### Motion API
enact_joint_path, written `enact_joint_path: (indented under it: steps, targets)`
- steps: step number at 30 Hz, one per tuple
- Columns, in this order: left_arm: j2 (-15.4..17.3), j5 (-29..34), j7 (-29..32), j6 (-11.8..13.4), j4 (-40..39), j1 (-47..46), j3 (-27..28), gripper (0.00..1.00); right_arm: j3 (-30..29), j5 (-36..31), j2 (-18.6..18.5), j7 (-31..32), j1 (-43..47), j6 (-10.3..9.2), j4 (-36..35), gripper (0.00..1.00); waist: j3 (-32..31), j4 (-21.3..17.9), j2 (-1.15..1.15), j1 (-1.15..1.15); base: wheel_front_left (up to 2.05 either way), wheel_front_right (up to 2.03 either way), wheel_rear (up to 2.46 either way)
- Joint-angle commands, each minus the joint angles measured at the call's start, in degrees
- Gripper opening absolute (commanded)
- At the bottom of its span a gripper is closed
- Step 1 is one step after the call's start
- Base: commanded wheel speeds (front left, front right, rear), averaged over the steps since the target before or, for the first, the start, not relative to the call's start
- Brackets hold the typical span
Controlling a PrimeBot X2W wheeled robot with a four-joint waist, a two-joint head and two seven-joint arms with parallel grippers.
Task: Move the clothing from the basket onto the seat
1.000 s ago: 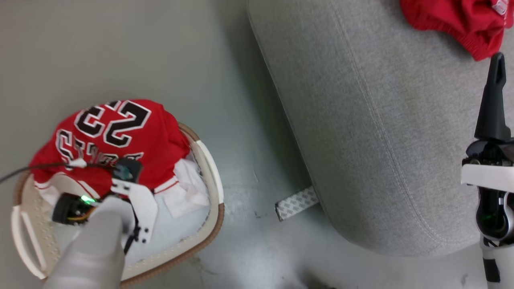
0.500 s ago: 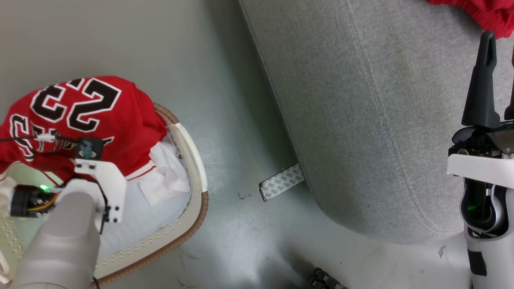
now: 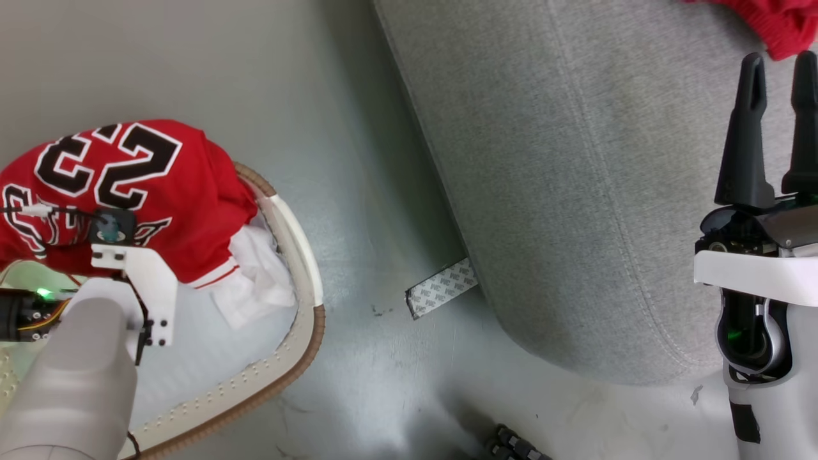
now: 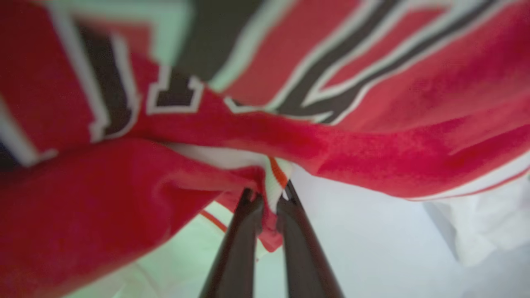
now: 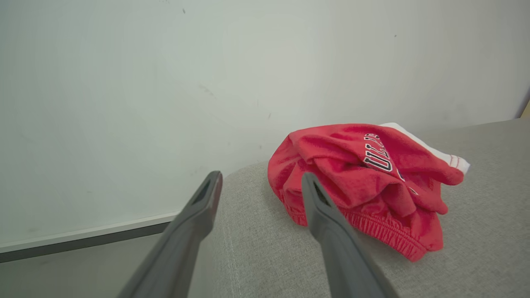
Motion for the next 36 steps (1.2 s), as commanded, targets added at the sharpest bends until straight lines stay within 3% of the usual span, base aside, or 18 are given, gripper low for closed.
enact_joint_path:
  steps: [1,10,15,20,27,36]
  targets:
    - [0.55,-0.58,-0.33,-0.26,0.14,0.69,0.13,0.0,0.08,-0.2,0.13,0.04,-0.31,0.0,0.19,1.0,-0.39,-0.17,0.0,0.0,0.0,0.0,0.0]
    - [-1.85,-2.61,-5.47,-2.27,0.23,3.36,0.04,0.0,0.75,-1.4,-0.71,0.04,-0.19,0.0,1.31,1.0,-6.39,1.15,0.0,0.0,0.0,0.0,0.0]
    - [-5.28,-4.07,-10.43,-4.64,0.25,7.19,-0.07,0.0,0.81,-2.88,-2.45,0.04,2.19,0.0,1.99,1.0,-13.8,4.24,0.0,0.0,0.0,0.0,0.0]
    - [-8.88,-5.17,-16.35,-8.62,0.26,10.44,-1.17,0.0,0.89,-3.91,-4.79,0.04,4.88,0.0,2.82,1.0,-21.78,7.97,0.0,0.0,0.0,0.0,0.0]
    - [-12.98,-6.01,-22.99,-10.86,-0.74,13.56,-2.99,0.0,1.91,-4.58,-7.81,0.04,8.79,0.0,3.71,1.0,-30.84,13.25,0.0,0.0,0.0,0.0,0.0]
    - [-14.46,-9.13,-24.72,-11.99,-11.3,17.31,-6.98,0.0,3.15,-4.74,-9.64,0.04,14.19,0.01,5.24,1.0,-39.72,18.85,0.0,0.0,0.0,0.0,0.0]
